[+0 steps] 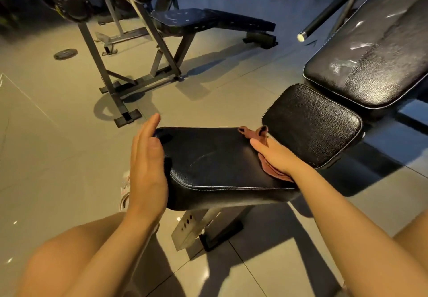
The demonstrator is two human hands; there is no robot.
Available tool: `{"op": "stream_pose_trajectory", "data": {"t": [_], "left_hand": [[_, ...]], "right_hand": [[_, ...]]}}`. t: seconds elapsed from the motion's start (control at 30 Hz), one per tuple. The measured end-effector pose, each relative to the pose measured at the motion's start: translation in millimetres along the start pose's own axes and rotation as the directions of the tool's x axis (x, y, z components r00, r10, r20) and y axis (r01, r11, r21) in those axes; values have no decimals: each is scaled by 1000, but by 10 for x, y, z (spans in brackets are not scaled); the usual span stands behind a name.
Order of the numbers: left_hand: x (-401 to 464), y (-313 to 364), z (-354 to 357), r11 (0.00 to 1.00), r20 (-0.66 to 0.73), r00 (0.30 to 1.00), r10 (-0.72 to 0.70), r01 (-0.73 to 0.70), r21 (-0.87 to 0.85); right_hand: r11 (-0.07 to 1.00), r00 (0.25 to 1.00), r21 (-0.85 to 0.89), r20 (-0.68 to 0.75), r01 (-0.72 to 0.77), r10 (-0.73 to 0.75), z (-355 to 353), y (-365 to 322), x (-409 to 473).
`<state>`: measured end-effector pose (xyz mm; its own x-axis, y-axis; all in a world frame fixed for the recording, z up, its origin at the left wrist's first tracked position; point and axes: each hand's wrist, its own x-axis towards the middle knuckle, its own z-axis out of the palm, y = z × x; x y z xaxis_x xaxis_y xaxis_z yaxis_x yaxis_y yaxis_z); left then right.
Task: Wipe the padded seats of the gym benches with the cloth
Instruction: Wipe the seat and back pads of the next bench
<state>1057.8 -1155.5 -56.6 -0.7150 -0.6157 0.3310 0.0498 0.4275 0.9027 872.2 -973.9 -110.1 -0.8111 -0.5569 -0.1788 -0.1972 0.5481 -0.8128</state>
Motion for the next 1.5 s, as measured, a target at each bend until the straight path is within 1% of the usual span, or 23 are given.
{"op": "stream_pose_trajectory", "data": {"t": [0.1, 0.2, 0.37, 0.47, 0.57, 0.63, 0.67, 0.73, 0.77, 0.8, 0.83, 0.87, 0.9, 0.93, 0.97, 1.0, 1.03, 1.13, 1.27, 1.3, 1.37, 1.43, 1.5], "left_hand": [[193, -17, -44, 998, -56, 997, 52, -49, 46], [271, -25, -10, 997, 7, 997, 78, -78, 9], [280, -69, -1, 993, 32, 994, 101, -99, -60], [289, -78, 2, 988, 43, 995, 92, -86, -129], [253, -10, -14, 968, 58, 994, 92, -76, -240], [231, 40, -50, 924, 83, 994, 67, -31, -380], [228, 65, -70, 898, 85, 995, 53, -10, -440], [247, 87, -118, 884, 63, 997, 34, 0, -467], [276, 96, -137, 891, 48, 998, 36, -10, -454], [317, 94, -150, 900, 38, 998, 45, -24, -436], [357, 98, -158, 913, 36, 998, 57, -38, -406], [394, 86, -156, 926, 46, 996, 76, -53, -373], [419, 81, -143, 939, 65, 993, 95, -68, -337], [438, 59, -121, 950, 84, 990, 112, -82, -300], [445, 32, -96, 959, 98, 987, 131, -101, -265], [443, -4, -72, 965, 103, 983, 152, -125, -229], [434, -31, -51, 971, 100, 981, 167, -146, -188], [431, -72, -19, 974, 93, 974, 208, -197, -109], [429, -84, -26, 976, 87, 976, 202, -193, -106], [425, -87, -22, 976, 82, 976, 201, -193, -101], [413, -82, -12, 977, 73, 977, 199, -192, -97], [417, -74, -2, 977, 49, 981, 188, -181, -112], [418, -66, 5, 975, 13, 984, 176, -173, -136]], "right_hand": [[996, 996, 46, -54, -71, 74, 55, -15, 50], [988, 996, 142, -60, -57, 66, 184, -160, 12], [989, 998, 143, 29, 43, -48, 343, -729, -448], [984, 991, 131, 45, 119, -125, 433, -1046, -759], [951, 976, 228, 14, 209, -217, 618, -1212, -937], [868, 979, 464, 1, 179, -202, 715, -1247, -964], [767, 987, 631, 9, 118, -160, 719, -1240, -933], [470, 996, 882, 12, 29, -83, 626, -1218, -843], [367, 998, 930, -5, 27, -60, 542, -1209, -796], [308, 999, 951, -15, 27, -43, 456, -1176, -741], [293, 1000, 956, -13, 17, -15, 373, -1131, -687], [337, 999, 941, -8, -5, 36, 308, -1055, -620], [447, 995, 894, -16, -31, 101, 263, -963, -557], [608, 986, 791, -49, -60, 162, 236, -843, -505], [762, 970, 639, -103, -105, 221, 222, -731, -478], [862, 947, 483, -179, -153, 268, 229, -601, -454], [916, 931, 360, -239, -179, 276, 237, -503, -451], [985, 945, 117, -286, -127, 156, 276, -371, -436], [998, 939, -34, -339, 50, -58, 283, -317, -437], [990, 948, -106, -297, 89, -117, 291, -317, -430], [970, 976, -194, -128, 149, -175, 333, -323, -392], [980, 991, -150, -17, 132, -136, 342, -272, -290], [987, 1000, -162, -1, 2, -2, 300, -181, -134]]}}
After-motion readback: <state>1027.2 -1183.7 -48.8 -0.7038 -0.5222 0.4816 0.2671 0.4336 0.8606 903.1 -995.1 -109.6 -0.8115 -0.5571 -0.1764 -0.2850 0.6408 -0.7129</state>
